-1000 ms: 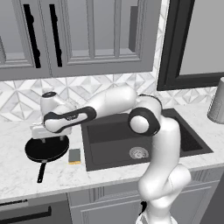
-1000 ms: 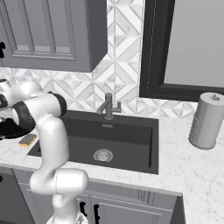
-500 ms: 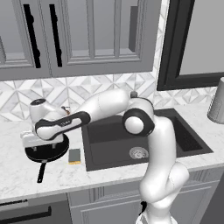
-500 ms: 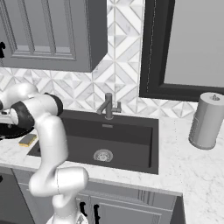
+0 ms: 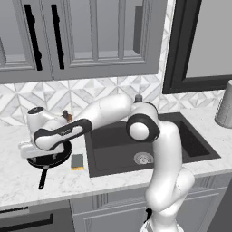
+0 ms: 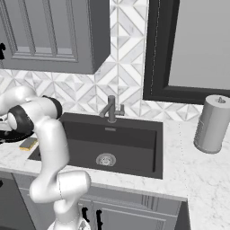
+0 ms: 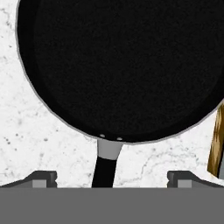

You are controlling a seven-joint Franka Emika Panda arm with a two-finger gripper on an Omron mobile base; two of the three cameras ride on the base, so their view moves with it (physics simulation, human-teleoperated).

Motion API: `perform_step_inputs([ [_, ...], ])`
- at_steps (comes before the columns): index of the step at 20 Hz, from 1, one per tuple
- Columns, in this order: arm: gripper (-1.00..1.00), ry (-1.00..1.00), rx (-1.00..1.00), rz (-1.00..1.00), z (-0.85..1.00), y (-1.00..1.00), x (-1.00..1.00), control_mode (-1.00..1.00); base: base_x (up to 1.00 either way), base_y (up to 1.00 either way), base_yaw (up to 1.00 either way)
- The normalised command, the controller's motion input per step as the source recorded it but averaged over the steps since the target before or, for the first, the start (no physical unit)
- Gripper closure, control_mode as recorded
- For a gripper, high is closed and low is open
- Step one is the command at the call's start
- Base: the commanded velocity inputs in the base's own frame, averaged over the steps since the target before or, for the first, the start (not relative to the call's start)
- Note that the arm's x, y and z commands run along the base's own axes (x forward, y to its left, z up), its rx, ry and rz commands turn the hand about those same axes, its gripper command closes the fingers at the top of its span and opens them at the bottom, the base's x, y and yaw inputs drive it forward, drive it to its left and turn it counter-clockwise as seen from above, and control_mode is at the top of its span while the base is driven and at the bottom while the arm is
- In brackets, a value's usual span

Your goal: Pick the pan and sponge and place them into the sink. Then turn on the water.

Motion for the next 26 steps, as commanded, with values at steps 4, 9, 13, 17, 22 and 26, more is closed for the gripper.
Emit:
perform_step_inputs([
  [4, -1.00, 0.00, 0.00, -0.03, -0.14, 0.00, -0.15, -1.00, 0.00, 0.00, 0.00],
  [9, -1.00, 0.00, 0.00, -0.03, -0.17, 0.00, -0.03, -1.00, 0.00, 0.00, 0.00],
  [13, -1.00, 0.00, 0.00, -0.04, -0.17, 0.00, -0.01, -1.00, 0.00, 0.00, 0.00],
  [17, -1.00, 0.00, 0.00, -0.04, -0.19, 0.00, 0.00, -1.00, 0.00, 0.00, 0.00],
  [22, -1.00, 0.00, 0.00, -0.04, -0.20, 0.00, -0.03, -1.00, 0.00, 0.00, 0.00],
  [26, -1.00, 0.00, 0.00, -0.04, -0.21, 0.00, -0.02, -1.00, 0.00, 0.00, 0.00],
])
